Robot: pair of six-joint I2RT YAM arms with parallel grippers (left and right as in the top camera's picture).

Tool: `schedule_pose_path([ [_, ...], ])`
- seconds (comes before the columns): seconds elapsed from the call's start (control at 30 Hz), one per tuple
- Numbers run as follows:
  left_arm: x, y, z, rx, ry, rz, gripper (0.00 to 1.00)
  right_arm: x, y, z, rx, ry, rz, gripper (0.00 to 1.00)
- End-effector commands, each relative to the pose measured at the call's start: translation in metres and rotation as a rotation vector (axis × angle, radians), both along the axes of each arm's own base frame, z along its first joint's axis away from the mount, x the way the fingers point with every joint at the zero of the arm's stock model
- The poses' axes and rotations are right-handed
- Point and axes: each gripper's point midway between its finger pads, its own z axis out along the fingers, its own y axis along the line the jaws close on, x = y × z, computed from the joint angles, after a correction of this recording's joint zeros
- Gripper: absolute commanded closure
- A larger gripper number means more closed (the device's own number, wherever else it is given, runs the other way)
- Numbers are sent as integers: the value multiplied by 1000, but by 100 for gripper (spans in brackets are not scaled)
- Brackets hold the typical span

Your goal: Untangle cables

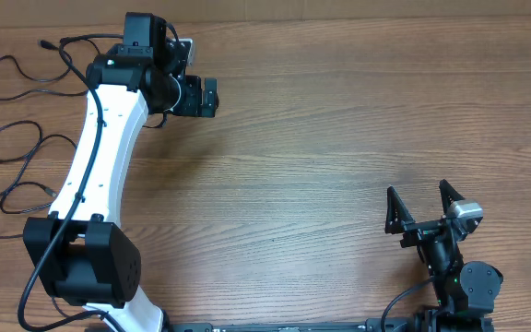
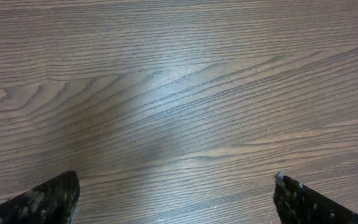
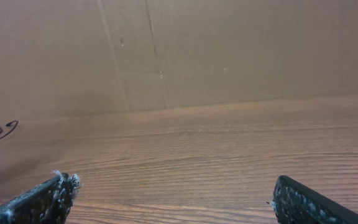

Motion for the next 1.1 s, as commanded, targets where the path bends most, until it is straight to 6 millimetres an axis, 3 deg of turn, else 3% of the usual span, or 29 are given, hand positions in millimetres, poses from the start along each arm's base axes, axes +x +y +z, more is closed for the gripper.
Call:
schedule_pose_path([
  [0.0,4,0,6,11,-25,-23,0,0,4,-2,-12,-5,16,0],
  [0.27,4,0,6,11,-26,-23,1,-2,18,-2,-54,-13,73,0],
  [1.07,4,0,6,11,-26,-23,1,-2,15,-2,-92,-23,56,0],
])
